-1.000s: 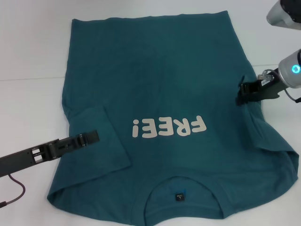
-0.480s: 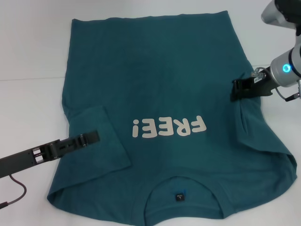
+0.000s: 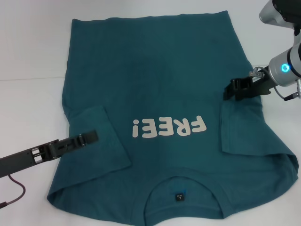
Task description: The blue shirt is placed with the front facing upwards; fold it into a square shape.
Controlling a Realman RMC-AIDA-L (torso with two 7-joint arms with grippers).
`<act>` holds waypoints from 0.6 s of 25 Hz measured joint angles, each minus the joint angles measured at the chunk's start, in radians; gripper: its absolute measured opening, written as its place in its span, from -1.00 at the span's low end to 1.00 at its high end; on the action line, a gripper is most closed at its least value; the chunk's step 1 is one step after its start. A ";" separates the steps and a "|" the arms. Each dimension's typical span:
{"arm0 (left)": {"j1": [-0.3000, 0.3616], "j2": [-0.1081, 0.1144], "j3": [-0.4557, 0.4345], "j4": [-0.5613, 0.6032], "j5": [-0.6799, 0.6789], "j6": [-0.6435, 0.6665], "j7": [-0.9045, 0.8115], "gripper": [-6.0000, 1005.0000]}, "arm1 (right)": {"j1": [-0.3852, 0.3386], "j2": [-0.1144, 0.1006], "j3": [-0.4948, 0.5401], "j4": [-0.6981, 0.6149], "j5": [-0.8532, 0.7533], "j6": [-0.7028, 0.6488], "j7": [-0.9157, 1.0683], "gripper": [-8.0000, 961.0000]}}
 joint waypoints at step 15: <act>0.018 0.018 -0.149 -0.002 0.000 0.013 -0.180 0.62 | -0.197 -0.077 0.094 -0.117 0.508 -0.358 -0.270 0.56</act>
